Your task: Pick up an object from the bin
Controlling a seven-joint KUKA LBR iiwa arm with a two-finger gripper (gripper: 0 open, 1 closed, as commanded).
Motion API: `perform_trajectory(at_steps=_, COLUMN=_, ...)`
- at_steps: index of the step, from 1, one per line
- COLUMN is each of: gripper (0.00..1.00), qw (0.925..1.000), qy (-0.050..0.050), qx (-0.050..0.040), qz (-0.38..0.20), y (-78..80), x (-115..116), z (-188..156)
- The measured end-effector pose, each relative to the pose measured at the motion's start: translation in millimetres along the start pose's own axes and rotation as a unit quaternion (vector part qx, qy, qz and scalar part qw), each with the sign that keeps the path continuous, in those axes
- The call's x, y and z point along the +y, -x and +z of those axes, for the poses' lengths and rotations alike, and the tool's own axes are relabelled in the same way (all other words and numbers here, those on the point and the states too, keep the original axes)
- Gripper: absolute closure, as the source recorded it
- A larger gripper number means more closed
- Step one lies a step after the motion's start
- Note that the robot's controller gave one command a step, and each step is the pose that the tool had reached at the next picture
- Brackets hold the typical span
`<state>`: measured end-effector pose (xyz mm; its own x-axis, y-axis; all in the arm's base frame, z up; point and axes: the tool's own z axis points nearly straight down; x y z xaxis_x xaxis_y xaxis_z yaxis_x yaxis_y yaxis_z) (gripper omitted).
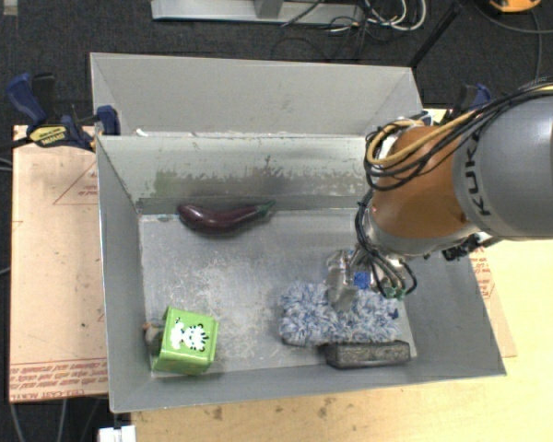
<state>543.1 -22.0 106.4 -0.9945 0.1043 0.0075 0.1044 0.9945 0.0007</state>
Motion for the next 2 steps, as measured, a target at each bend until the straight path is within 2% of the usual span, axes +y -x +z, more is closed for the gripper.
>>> perform_trajectory(at_steps=1, gripper=1.0, qw=1.0, qy=0.0, qx=-0.0024, qz=0.007, y=0.6, x=9.7, z=-60.6)
perform_trajectory(at_steps=2, gripper=1.0, qw=1.0, qy=0.0, qx=-0.0058, qz=-0.006, y=8.1, x=17.6, z=-96.3)
